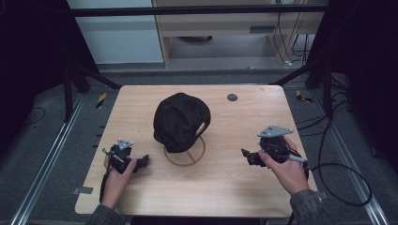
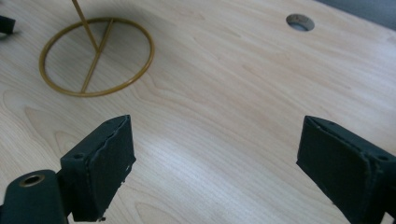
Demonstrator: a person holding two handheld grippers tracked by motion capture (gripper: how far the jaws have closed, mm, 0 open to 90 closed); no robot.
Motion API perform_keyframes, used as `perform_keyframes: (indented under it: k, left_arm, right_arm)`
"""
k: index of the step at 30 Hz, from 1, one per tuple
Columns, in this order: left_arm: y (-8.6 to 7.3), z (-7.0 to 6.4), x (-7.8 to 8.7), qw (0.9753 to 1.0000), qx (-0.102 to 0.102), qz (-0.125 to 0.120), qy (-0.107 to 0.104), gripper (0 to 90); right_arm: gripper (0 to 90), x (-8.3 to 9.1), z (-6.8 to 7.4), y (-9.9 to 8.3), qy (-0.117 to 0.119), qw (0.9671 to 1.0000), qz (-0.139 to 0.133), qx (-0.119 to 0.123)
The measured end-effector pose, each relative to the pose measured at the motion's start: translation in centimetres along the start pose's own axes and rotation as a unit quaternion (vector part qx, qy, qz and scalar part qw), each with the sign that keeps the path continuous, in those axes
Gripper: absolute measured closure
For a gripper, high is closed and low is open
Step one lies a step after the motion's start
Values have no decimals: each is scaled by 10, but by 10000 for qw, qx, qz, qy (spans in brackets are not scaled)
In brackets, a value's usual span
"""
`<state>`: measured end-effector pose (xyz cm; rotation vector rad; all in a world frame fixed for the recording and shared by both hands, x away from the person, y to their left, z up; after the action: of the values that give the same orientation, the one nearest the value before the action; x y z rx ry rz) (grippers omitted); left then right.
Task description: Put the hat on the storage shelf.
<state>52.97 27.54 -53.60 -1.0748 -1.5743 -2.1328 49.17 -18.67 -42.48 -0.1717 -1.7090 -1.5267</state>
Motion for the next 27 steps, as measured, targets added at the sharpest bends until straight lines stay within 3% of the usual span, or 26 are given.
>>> perform_keyframes:
  k: [17,27]
  left_arm:
    - [0,0,0,10000,0,0,0,0]
    - [0,0,0,10000,0,0,1,0]
  right_arm:
    - [112,-36,0,-40,49,9992,321,-214]
    - [114,-61,0,-54,58,9985,313,-437]
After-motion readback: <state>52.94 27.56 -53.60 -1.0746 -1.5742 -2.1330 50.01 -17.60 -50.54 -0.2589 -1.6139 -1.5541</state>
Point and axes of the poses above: each handheld gripper's, and its own axes: x roughly backward along the jaws, y roughly out of its top, z roughly to its left, the point moved 4 cm from there along -x, roughly forward along the jaws, and after that the axes turned 9 degrees about -x, right-handed, at the moved point
